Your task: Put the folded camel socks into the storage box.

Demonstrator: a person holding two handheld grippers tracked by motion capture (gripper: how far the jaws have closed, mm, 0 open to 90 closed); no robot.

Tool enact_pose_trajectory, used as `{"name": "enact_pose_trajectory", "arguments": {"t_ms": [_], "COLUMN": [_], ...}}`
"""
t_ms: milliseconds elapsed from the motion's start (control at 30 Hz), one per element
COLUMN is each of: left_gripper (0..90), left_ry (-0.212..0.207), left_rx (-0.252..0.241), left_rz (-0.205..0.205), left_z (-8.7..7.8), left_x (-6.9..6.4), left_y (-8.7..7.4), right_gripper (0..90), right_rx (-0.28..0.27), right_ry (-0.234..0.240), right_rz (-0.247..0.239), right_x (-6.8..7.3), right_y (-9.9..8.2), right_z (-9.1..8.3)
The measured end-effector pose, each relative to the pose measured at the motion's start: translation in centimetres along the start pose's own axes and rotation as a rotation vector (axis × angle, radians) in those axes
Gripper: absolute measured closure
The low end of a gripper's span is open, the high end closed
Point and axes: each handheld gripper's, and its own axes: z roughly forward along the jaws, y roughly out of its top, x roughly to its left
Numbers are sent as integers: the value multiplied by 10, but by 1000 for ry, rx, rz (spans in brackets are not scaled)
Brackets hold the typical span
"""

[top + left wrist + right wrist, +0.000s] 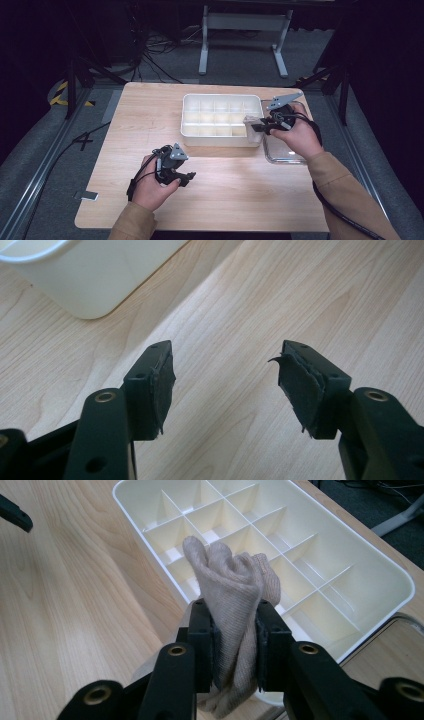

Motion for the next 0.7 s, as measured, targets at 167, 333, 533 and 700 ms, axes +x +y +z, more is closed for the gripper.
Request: {"name": "enact_pose_trajectory", "arguments": {"t_ms": [167,333,533,700], "left_gripper": [402,402,402,397], "left_ry": [2,16,25,36], "left_rx": [-10,-17,-22,-27], "left_rz": [-8,-21,-50,-65], "left_z": [-4,-10,-16,-21], "left_x": [0,0,1,2], "left_y": [-4,-11,-20,-28], "right_gripper": [735,734,733,731], "right_rx": [36,54,93,126], "right_ry": [40,61,44,26], "right_rz": [-91,-140,-207,-279], "right_x": [-9,-18,-27,-37], "right_y": [5,13,22,29], "right_z": [-1,-1,-1,-1]}}
